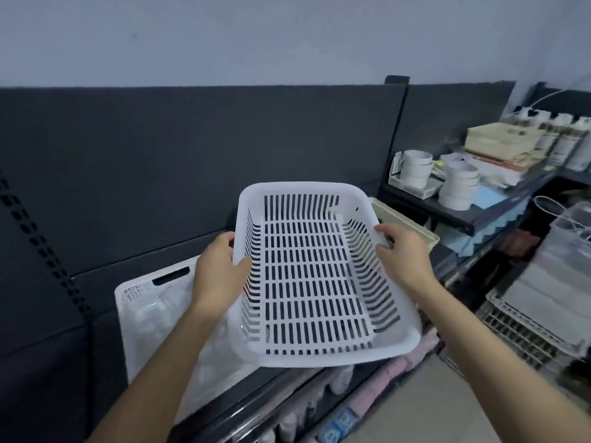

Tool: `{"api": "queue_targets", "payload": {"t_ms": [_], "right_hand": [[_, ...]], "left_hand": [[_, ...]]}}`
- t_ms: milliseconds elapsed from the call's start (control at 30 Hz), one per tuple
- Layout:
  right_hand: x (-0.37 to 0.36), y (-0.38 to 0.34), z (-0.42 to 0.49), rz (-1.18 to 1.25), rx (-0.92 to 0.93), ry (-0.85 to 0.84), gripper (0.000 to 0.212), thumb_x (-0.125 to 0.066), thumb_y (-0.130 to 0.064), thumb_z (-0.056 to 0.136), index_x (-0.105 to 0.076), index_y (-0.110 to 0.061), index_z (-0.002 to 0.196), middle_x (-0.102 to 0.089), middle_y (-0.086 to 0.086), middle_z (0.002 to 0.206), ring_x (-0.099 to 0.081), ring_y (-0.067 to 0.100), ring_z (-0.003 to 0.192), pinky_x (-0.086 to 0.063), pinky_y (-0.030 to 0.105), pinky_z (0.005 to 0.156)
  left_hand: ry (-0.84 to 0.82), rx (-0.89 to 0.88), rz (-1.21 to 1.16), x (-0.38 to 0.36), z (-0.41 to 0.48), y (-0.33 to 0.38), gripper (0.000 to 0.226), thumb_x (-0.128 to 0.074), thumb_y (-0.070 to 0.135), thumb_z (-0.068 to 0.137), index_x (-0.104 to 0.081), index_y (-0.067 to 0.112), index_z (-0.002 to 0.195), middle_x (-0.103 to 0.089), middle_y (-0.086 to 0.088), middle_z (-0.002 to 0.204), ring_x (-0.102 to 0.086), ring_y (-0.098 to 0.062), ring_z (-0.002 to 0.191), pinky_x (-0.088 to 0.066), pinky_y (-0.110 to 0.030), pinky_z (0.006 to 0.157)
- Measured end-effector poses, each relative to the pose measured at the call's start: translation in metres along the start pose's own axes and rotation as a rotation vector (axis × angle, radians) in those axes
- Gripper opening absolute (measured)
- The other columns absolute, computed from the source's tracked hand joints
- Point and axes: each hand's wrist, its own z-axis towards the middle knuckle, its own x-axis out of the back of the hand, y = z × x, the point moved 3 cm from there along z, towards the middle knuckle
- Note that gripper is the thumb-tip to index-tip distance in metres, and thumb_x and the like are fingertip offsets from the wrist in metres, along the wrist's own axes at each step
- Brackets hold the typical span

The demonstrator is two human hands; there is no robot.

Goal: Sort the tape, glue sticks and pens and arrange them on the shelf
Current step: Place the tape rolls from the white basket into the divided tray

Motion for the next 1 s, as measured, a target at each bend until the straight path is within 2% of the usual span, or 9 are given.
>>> {"api": "queue_targets", "payload": {"t_ms": [200,267,367,500,633,800,867,1000], "right_hand": [[-0.019,0.034,0.067,0.015,0.152,-0.164,0.042,-0.052,-0.003,0.087,-0.056,-0.008,0.128,-0.062,0.009,0.124,-0.060,0.027,0.105,-0.045,0.031,0.088],[-0.031,0.041,0.081,0.033,0.173,-0.214,0.042,-0.052,-0.002,0.087,-0.055,-0.008,0.129,-0.061,0.010,0.125,-0.060,0.028,0.106,-0.045,0.033,0.090],[-0.050,0.051,0.093,0.052,0.194,-0.294,0.043,-0.053,-0.003,0.086,-0.054,-0.007,0.129,-0.059,0.011,0.129,-0.056,0.027,0.115,-0.044,0.035,0.096],[-0.071,0.061,0.103,0.105,0.193,-0.349,0.041,-0.056,-0.004,0.085,-0.057,-0.006,0.126,-0.061,0.011,0.127,-0.055,0.026,0.118,-0.042,0.032,0.096],[-0.089,0.070,0.108,0.102,0.230,-0.389,0.038,-0.057,-0.001,0.085,-0.059,-0.003,0.123,-0.062,0.012,0.125,-0.056,0.026,0.117,-0.042,0.030,0.096],[-0.104,0.071,0.118,0.067,0.275,-0.396,0.035,-0.049,0.011,0.082,-0.065,0.000,0.112,-0.067,0.015,0.113,-0.061,0.029,0.105,-0.044,0.026,0.084],[-0.108,0.068,0.122,0.064,0.289,-0.386,0.037,-0.046,0.014,0.080,-0.066,0.001,0.109,-0.067,0.016,0.110,-0.062,0.030,0.101,-0.045,0.025,0.082],[-0.118,0.067,0.125,0.042,0.328,-0.386,0.040,-0.044,0.015,0.079,-0.067,0.000,0.108,-0.066,0.016,0.110,-0.062,0.029,0.099,-0.047,0.027,0.085]], "left_hand": [[0.100,0.068,0.147,-0.038,0.003,0.017,0.017,-0.060,0.016,0.081,-0.055,0.029,0.093,-0.056,0.014,0.075,-0.051,-0.001,0.068,-0.033,-0.023,0.053],[0.101,0.083,0.245,-0.048,0.004,0.017,0.012,-0.058,0.016,0.081,-0.055,0.025,0.088,-0.055,0.014,0.074,-0.051,-0.003,0.067,-0.033,-0.024,0.053],[0.080,0.091,0.423,-0.060,0.005,0.012,0.008,-0.057,0.021,0.083,-0.050,0.019,0.083,-0.052,0.008,0.075,-0.049,-0.014,0.069,-0.031,-0.028,0.055],[0.042,0.070,0.501,-0.075,0.010,0.002,0.008,-0.057,0.023,0.086,-0.051,0.018,0.087,-0.049,0.007,0.076,-0.048,-0.014,0.071,-0.028,-0.024,0.053],[0.009,0.107,0.540,-0.088,0.019,-0.011,0.018,-0.058,0.022,0.087,-0.053,0.011,0.100,-0.059,-0.002,0.085,-0.049,-0.015,0.072,-0.030,-0.026,0.055],[-0.036,0.186,0.454,-0.097,0.024,-0.027,0.041,-0.062,0.023,0.088,-0.050,0.006,0.123,-0.066,-0.008,0.106,-0.059,-0.018,0.085,-0.045,-0.027,0.067],[-0.043,0.205,0.447,-0.098,0.026,-0.032,0.042,-0.063,0.025,0.087,-0.049,0.009,0.123,-0.067,-0.006,0.104,-0.062,-0.019,0.085,-0.049,-0.029,0.068],[-0.058,0.244,0.483,-0.098,0.032,-0.037,0.026,-0.061,0.025,0.086,-0.052,0.012,0.107,-0.067,-0.003,0.094,-0.062,-0.017,0.076,-0.050,-0.029,0.061]]}}
